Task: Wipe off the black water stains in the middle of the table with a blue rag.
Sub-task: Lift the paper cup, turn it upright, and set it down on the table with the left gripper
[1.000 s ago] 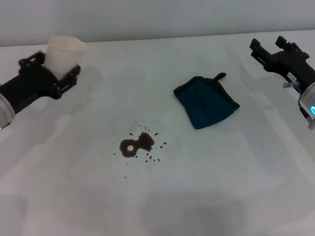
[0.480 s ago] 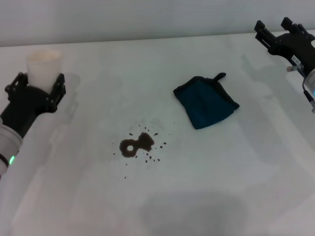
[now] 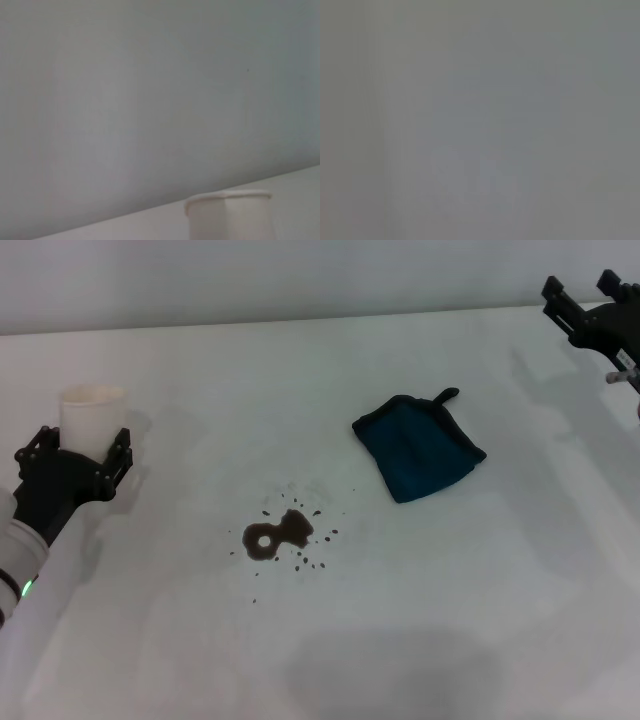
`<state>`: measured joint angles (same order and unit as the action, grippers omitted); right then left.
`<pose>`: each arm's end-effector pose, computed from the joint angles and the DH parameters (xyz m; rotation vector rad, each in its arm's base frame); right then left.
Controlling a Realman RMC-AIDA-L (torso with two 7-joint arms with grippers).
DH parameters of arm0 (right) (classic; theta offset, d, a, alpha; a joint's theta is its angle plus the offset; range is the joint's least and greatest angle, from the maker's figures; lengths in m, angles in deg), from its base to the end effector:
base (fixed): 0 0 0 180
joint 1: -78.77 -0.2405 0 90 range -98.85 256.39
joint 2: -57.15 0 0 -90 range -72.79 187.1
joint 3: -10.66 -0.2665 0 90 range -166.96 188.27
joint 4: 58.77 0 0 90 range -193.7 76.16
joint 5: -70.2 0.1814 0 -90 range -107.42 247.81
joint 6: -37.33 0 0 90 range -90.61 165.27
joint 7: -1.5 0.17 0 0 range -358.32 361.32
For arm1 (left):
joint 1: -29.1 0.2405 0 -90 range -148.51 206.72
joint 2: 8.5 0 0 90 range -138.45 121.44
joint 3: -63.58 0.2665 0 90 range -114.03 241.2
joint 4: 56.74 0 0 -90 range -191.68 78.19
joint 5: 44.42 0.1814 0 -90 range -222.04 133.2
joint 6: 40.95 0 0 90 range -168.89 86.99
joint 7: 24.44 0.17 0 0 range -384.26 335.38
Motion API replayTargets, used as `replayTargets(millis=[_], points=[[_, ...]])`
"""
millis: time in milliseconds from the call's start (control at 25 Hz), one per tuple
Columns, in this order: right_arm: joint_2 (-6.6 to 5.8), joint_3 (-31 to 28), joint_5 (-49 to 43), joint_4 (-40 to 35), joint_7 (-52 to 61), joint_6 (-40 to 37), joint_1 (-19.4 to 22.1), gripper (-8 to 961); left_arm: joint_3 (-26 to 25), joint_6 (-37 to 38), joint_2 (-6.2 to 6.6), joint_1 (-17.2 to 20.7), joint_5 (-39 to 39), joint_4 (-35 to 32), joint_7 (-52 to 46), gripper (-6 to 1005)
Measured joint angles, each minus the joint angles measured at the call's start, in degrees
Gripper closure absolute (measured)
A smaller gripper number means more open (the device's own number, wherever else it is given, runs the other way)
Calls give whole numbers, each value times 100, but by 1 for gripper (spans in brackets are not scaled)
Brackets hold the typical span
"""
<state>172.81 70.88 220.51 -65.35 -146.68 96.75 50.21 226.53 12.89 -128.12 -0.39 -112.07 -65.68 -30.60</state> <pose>0.3335 0.3777 0.0297 -1.6369 0.7142 0.7359 -0.3094 0.3465 -0.0716 -1.9345 -0.5657 -0.4671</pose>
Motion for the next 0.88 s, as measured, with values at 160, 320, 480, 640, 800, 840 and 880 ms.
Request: replayTargets(millis=[160, 320, 480, 640, 800, 840, 880], points=[[1, -39, 4, -29, -1, -13, 89, 128, 0, -156, 0, 5, -2, -22, 6, 369], [1, -98, 8, -31, -1, -33, 145, 128, -1, -305, 0, -8, 13, -35, 9, 371], [-3, -100, 8, -34, -1, -65, 176, 128, -5, -336, -5, 10, 23, -50, 32, 373], [-5, -99, 7, -36, -1, -69, 192, 128, -4, -353, -7, 128, 26, -220, 448, 373], [-9, -98, 8, -36, -1, -73, 197, 127, -4, -350, -9, 272, 17, -442, 1004, 371], [-11, -98, 7, -36, -1, -73, 200, 127, -4, -346, -9, 297, 16, -466, 1055, 370], [-14, -98, 7, -37, -1, -73, 202, 127, -3, -334, -9, 336, 12, -506, 1130, 370]])
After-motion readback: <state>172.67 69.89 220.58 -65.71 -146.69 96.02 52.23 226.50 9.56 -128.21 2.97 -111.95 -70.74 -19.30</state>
